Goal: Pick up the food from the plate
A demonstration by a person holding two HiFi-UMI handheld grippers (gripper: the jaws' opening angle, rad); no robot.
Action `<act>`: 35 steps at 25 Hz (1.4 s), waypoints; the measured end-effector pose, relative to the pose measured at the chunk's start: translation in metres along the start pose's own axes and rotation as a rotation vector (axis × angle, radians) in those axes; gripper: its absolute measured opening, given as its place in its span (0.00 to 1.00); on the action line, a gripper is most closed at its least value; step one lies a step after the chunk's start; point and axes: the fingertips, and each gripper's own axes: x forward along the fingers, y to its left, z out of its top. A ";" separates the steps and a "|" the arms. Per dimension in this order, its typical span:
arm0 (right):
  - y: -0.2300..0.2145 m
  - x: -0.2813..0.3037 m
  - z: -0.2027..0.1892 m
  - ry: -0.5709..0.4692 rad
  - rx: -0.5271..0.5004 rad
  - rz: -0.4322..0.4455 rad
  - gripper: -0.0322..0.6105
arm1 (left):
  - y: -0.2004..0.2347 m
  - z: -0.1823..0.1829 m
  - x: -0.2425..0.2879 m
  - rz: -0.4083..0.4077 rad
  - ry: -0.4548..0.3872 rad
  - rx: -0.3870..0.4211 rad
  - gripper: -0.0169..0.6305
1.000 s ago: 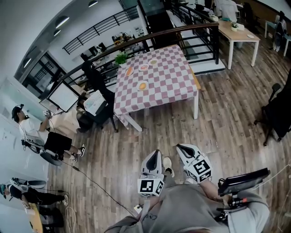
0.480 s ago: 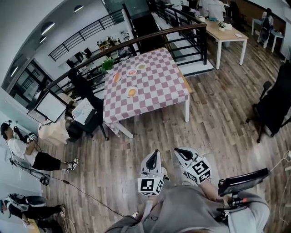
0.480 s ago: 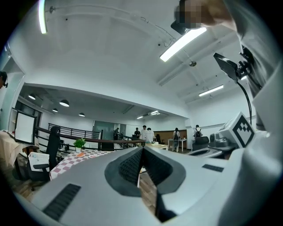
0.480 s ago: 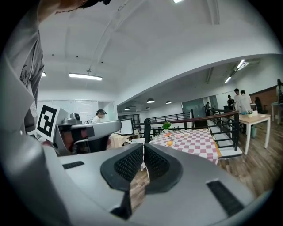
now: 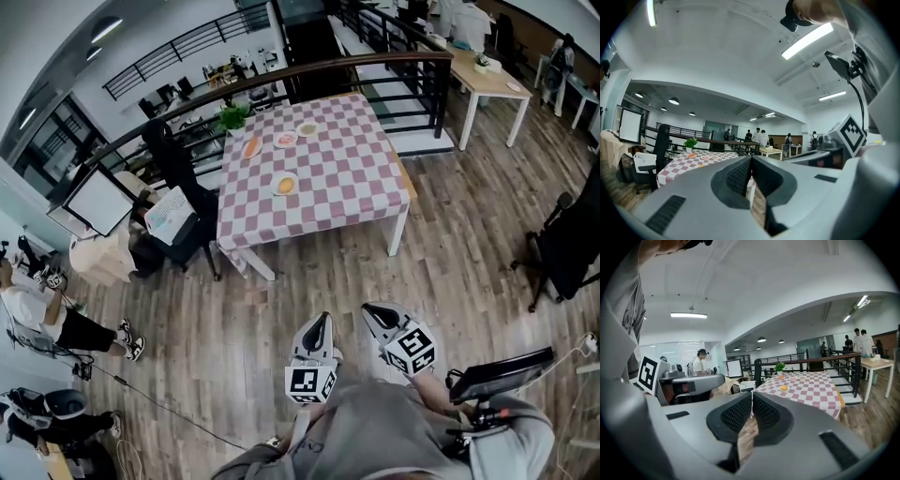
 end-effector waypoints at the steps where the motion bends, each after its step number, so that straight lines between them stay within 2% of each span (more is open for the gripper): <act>1: -0.002 0.012 0.004 0.003 -0.005 0.003 0.08 | 0.012 -0.001 0.006 -0.001 0.005 0.001 0.04; 4: -0.011 0.046 0.018 0.009 -0.021 -0.008 0.08 | 0.047 0.005 0.028 -0.016 -0.004 0.015 0.04; 8: -0.022 0.090 0.047 -0.001 -0.030 -0.045 0.08 | 0.094 0.035 0.060 -0.041 -0.052 0.044 0.04; 13: -0.022 0.137 0.076 0.005 -0.053 -0.064 0.08 | 0.144 0.063 0.086 -0.051 -0.095 0.035 0.04; 19: -0.016 0.176 0.070 0.038 -0.052 -0.086 0.08 | 0.184 0.038 0.097 -0.093 -0.053 0.020 0.04; 23: -0.023 0.188 0.054 0.073 -0.020 -0.134 0.08 | 0.192 0.017 0.099 -0.127 -0.015 -0.019 0.04; 29: -0.023 0.197 0.054 0.104 -0.021 -0.148 0.08 | 0.194 0.011 0.101 -0.179 -0.002 -0.028 0.04; 32: -0.029 0.211 0.060 0.102 -0.028 -0.155 0.08 | 0.208 0.010 0.104 -0.175 -0.009 -0.007 0.04; 35: -0.032 0.227 0.066 0.093 -0.036 -0.141 0.08 | 0.225 0.012 0.106 -0.135 -0.025 -0.021 0.04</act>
